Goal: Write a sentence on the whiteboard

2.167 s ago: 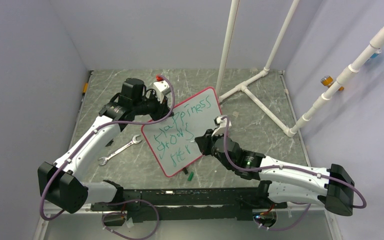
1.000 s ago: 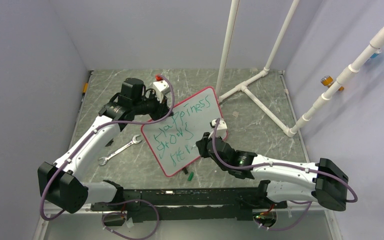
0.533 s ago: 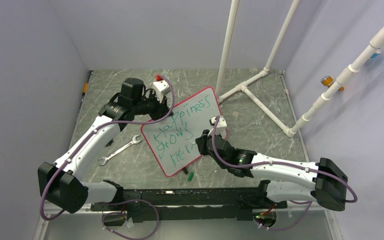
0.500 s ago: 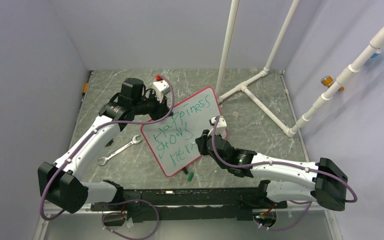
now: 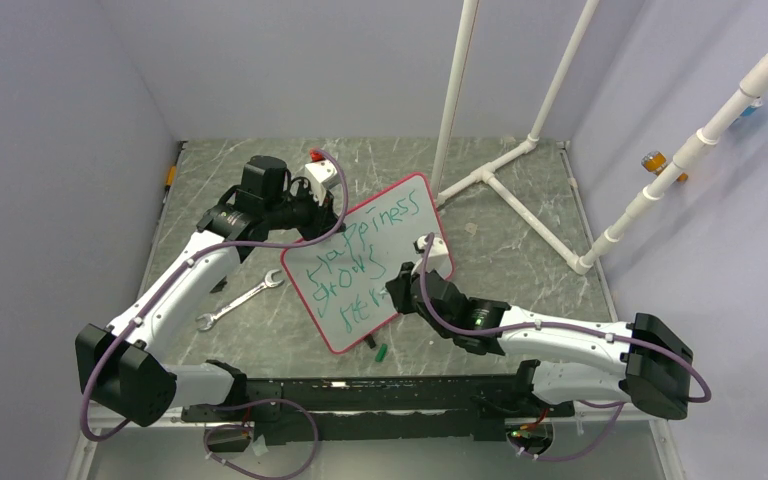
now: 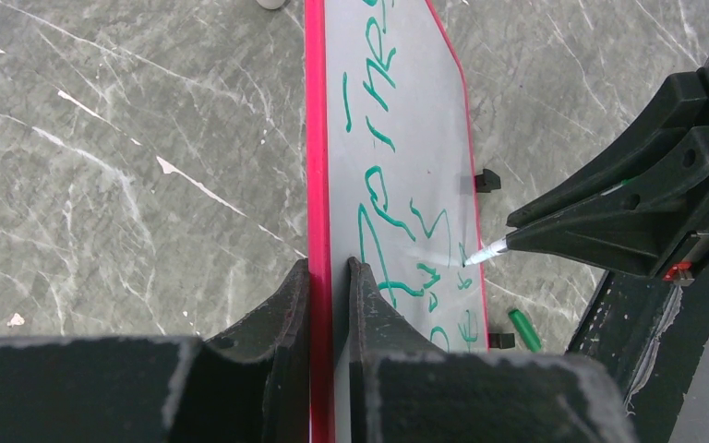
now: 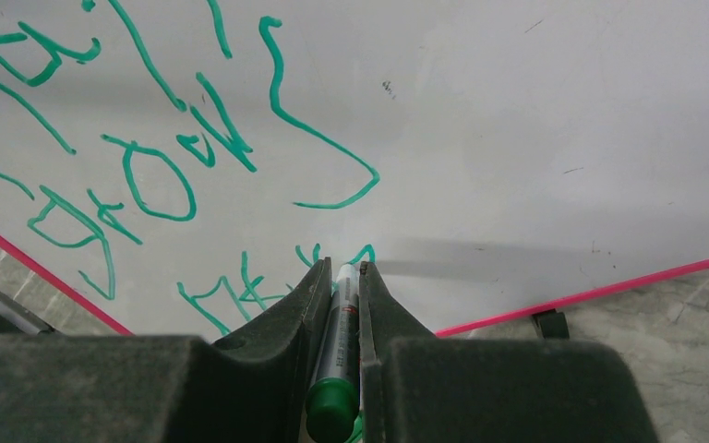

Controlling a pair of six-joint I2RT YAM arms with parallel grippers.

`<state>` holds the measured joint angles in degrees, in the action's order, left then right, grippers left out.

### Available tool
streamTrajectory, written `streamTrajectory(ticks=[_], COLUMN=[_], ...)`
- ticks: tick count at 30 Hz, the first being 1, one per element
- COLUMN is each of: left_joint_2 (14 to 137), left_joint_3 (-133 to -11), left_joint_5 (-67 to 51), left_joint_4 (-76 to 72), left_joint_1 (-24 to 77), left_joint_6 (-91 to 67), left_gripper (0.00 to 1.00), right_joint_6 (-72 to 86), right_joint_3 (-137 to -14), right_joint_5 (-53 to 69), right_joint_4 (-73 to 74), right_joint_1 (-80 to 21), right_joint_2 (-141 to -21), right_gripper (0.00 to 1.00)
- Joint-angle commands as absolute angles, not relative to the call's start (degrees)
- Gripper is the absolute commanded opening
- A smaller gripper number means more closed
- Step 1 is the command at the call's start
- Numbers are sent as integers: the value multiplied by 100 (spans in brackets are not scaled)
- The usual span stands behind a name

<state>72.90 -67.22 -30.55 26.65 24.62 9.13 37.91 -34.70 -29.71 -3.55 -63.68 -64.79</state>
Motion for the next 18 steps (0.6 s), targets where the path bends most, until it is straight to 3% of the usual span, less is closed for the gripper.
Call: streamTrajectory(ticks=[1,18], left_joint_2=[7224,7233], left_joint_3=[-6869,-6873], left_joint_5=[-2824,-2830], left_joint_4=[2476,2471], left_joint_1=[2478,2478], left_joint_6=[1248,1247], left_gripper=[0,0], right_joint_6=[3951,4189], right_joint_3=[-3360,-3182], right_joint_5=[-2944,-3393], right_joint_4=[-643,-94], right_joint_1=[-6398,-6392], right_joint_2=[-6570,-6314], right_gripper=[0,0])
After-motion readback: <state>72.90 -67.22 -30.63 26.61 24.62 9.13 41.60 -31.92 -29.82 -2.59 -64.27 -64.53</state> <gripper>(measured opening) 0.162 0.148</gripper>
